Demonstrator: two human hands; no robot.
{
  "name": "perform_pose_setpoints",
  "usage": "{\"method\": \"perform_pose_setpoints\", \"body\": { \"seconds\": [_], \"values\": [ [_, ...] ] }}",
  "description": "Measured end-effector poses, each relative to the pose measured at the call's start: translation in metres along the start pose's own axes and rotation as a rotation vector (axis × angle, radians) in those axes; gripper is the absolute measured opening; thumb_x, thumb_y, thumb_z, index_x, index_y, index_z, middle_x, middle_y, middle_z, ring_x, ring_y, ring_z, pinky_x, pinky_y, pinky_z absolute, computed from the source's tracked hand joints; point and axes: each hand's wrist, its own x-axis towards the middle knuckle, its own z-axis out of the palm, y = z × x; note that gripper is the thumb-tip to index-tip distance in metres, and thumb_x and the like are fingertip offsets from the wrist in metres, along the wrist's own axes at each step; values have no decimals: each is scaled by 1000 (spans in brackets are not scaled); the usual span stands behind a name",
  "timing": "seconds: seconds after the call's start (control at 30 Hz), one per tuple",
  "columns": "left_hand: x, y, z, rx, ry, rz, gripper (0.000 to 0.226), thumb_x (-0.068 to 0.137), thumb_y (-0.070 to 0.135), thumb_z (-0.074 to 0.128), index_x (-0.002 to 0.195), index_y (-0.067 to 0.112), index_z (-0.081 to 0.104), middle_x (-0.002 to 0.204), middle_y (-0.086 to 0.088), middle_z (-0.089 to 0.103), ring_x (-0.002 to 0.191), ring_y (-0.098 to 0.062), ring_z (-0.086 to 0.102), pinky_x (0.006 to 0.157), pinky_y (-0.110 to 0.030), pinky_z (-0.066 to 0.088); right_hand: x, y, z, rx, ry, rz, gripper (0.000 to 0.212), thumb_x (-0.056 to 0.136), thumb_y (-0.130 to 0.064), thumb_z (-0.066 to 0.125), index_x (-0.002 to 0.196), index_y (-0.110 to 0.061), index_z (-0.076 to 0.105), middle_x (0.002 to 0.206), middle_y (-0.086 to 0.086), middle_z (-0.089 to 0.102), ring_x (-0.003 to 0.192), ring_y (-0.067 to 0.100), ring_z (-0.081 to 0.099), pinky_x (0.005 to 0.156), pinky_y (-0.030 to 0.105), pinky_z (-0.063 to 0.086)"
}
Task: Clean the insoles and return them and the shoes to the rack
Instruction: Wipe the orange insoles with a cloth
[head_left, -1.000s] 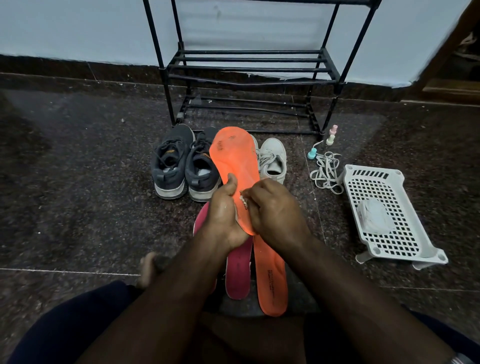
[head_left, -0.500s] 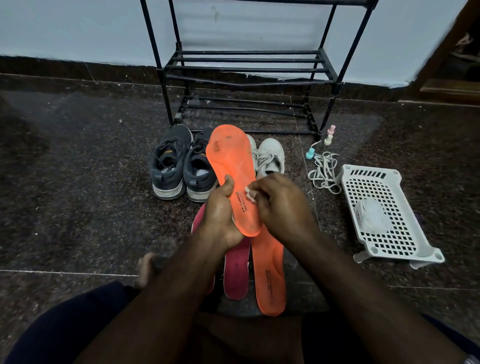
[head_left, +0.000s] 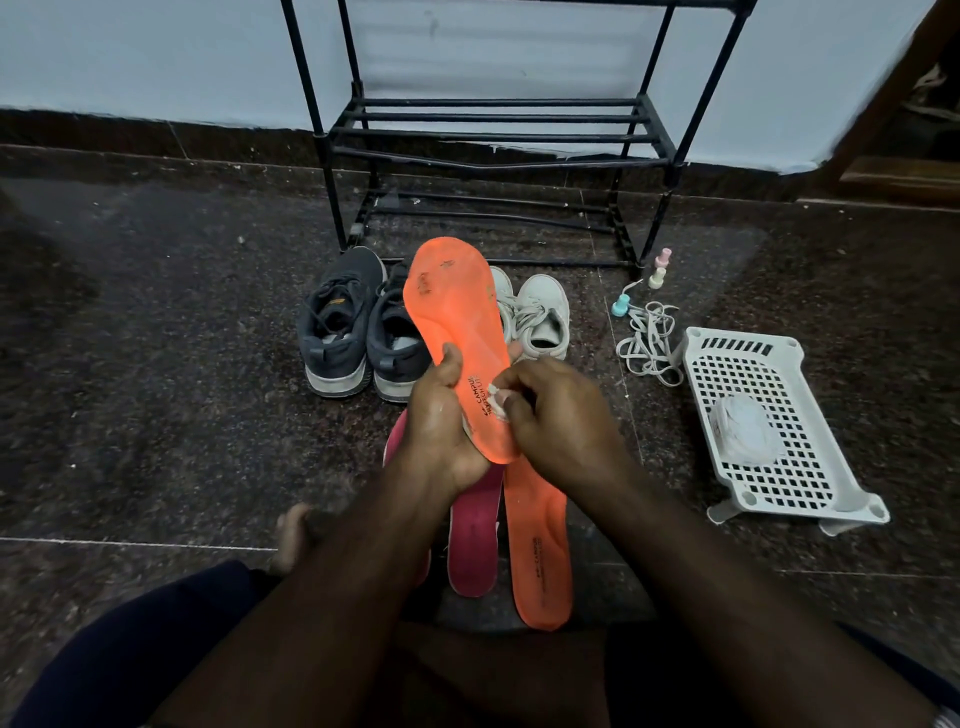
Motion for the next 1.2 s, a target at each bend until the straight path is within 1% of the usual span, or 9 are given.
{"method": "perform_pose_setpoints", "body": {
  "seconds": [0.2,0.3,0.37,0.47,0.53,0.63,0.8,1.0,1.2],
  "values": [
    [7,8,-6,-24,19,66,67,104,56,25,113,2,64,108,-13,75,129,-37,54,111,-56,35,-13,-8,0,15,-248,22,14,89,-16,61,95,-18,74,93,-2,72,83,8,60,73,23,42],
    [2,7,0,21,21,63,67,104,55,26,108,2,66,97,-14,76,110,-34,67,94,-50,47,-8,-6,-4,65,-119,29,12,86,-14,64,92,-17,74,88,-3,71,81,8,61,73,24,43],
    [0,2,2,25,21,33,69,103,56,28,122,-1,63,107,-18,74,96,-30,72,89,-44,54,0,-4,-1,6,3,16,12,86,-13,64,94,-15,74,91,3,68,88,17,62,79,29,45],
    [1,-3,0,27,39,18,73,103,58,28,134,-2,56,131,-24,63,118,-33,63,100,-45,49,0,-7,4,-73,-47,17,15,88,-15,61,96,-15,73,94,8,67,90,24,62,79,37,48],
    [3,-1,-3,39,48,29,72,103,58,26,124,-1,62,122,-23,68,127,-36,55,102,-49,43,-7,-8,4,-72,-140,-7,16,87,-15,60,95,-15,74,94,7,69,89,22,63,79,35,47],
    [4,8,-2,11,52,67,66,104,57,24,113,5,64,96,-14,77,116,-35,59,100,-55,39,-15,-10,-1,60,-210,30,13,86,-14,63,89,-18,75,87,-1,73,80,12,65,75,29,49],
    [-3,-3,4,7,35,32,65,104,54,29,113,0,64,101,-18,74,88,-31,74,85,-43,51,0,-5,0,-6,49,-4,11,84,-10,65,91,-13,74,89,6,68,86,20,63,77,23,40],
    [0,-3,1,1,36,14,68,103,57,27,125,3,62,107,-21,73,113,-34,61,93,-48,47,-11,-9,-2,-69,-146,-6,16,87,-15,62,97,-16,75,97,5,70,91,20,64,80,33,48],
    [0,14,0,-13,25,37,66,103,56,29,135,5,56,104,-22,74,96,-36,71,83,-53,49,-7,-2,-16,294,-190,160,7,84,-14,71,86,-20,75,69,-10,69,58,5,60,63,30,52]
  ]
}}
